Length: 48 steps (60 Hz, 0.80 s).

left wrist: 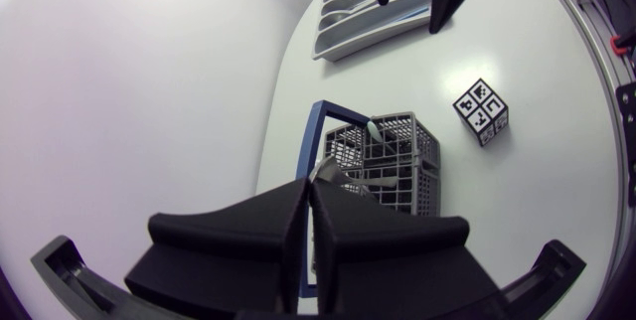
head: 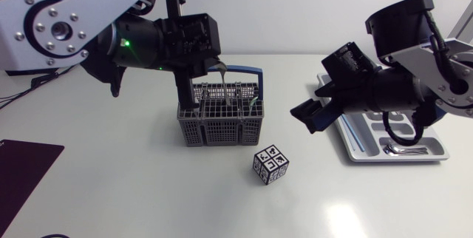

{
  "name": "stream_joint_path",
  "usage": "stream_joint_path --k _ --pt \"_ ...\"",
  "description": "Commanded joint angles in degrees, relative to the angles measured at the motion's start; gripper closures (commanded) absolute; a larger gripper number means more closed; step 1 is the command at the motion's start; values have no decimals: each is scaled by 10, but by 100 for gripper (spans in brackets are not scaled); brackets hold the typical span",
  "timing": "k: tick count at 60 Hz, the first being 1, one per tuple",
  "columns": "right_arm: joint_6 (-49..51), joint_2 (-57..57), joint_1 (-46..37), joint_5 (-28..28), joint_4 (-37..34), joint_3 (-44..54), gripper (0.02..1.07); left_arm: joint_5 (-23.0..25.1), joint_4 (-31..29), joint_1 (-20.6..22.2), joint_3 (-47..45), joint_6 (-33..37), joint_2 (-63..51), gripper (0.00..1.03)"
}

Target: Transfer all utensils from the basket to the drawer tray.

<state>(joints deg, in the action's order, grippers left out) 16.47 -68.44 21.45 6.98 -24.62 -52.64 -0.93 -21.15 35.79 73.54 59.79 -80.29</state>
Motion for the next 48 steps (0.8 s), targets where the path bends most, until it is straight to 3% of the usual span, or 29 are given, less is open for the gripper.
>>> stream_joint_path --k 1,11,25,33,43,48 --pt "-21 10 27 -15 -3 6 7 -12 -24 19 33 -82 -4 100" --pt "-35 13 78 -44 7 -6 11 -45 -79 55 71 -209 -44 100" --pt "-57 5 142 -80 19 -28 16 -44 -189 82 165 -421 -116 100" --pt "-74 -5 159 -84 19 -39 17 -14 -244 81 219 -533 -148 100" --pt "-81 -13 165 -86 26 -40 23 40 -289 72 267 -613 -175 100" --pt "-81 -16 165 -88 33 -40 31 69 -311 61 287 -631 -190 100"
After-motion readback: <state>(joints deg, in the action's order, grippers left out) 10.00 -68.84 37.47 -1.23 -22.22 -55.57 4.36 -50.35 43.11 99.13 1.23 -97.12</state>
